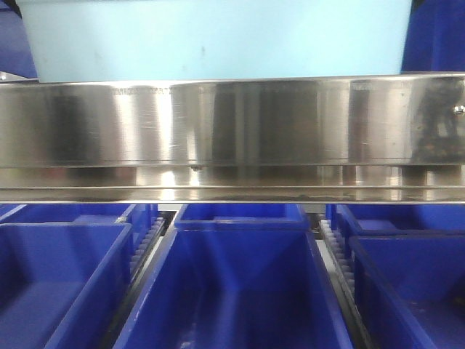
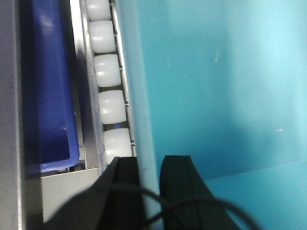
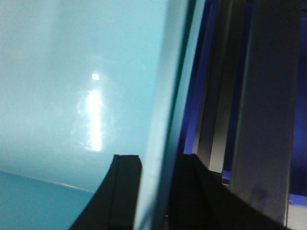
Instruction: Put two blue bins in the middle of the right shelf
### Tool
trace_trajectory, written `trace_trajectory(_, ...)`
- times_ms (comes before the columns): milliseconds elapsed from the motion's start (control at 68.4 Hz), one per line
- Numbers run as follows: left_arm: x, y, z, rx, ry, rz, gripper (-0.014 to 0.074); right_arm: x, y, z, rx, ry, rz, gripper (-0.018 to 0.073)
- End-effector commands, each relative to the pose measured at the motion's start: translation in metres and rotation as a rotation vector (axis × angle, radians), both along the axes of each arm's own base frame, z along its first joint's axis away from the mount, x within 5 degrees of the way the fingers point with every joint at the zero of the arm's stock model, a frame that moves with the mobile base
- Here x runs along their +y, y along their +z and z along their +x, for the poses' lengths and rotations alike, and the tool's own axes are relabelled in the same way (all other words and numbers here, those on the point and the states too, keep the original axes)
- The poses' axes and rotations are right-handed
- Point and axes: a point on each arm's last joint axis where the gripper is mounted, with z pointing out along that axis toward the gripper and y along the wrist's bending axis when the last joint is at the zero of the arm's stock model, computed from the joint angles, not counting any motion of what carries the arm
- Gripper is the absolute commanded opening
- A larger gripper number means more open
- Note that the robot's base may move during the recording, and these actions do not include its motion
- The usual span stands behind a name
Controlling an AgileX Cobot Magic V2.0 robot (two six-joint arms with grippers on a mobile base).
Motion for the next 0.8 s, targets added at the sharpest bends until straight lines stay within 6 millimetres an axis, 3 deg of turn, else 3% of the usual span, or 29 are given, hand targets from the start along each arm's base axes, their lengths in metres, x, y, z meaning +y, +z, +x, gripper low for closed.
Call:
trace_trajectory(0, -0.003, 0.015, -0.009, -0.028, -0.009, -0.087, -0.0111, -0.003, 0.020, -0.004, -0.122, -0.005, 0.046, -0.0155)
trace_trajectory(526, 0.019, 0.108, -0.058, -0.505, 0.015, -0.342, -0.0111, -0.012, 0.115, -0.026, -0.425, -0.008, 0.177, -0.0155)
trace_trajectory(790, 0.024, 0.137, -0.070, -0.597, 0.010, -0.392, -0.0111, -0.014, 0.130, -0.030, -0.467, -0.008, 0.195, -0.0155)
